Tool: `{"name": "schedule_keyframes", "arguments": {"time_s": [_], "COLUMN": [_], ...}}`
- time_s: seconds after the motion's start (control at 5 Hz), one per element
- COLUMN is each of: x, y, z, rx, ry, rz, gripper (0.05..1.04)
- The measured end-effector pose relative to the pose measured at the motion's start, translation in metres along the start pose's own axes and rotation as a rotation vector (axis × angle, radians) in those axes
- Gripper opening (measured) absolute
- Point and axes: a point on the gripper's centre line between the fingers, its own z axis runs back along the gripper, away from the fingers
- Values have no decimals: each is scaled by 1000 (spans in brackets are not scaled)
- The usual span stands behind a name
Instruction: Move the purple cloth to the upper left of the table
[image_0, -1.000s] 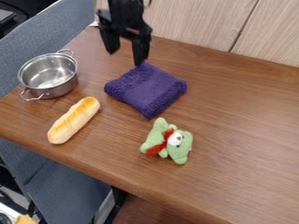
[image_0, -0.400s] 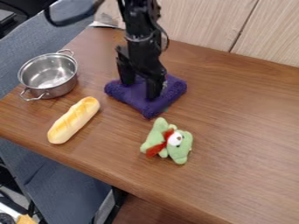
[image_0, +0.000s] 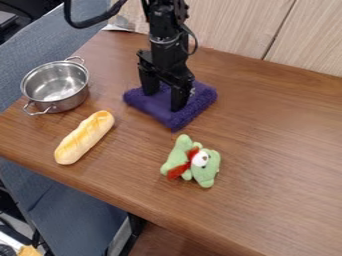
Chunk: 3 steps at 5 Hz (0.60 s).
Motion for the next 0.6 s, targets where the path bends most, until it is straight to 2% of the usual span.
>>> {"name": "schedule_keyframes", "arguments": {"time_s": [0.2,0.6], "x": [9,22], "y": [14,61], "z": [-1,-3], "rx": [-4,31], "ry": [1,9], "rz": [69,232], "gripper": [1000,1000]}}
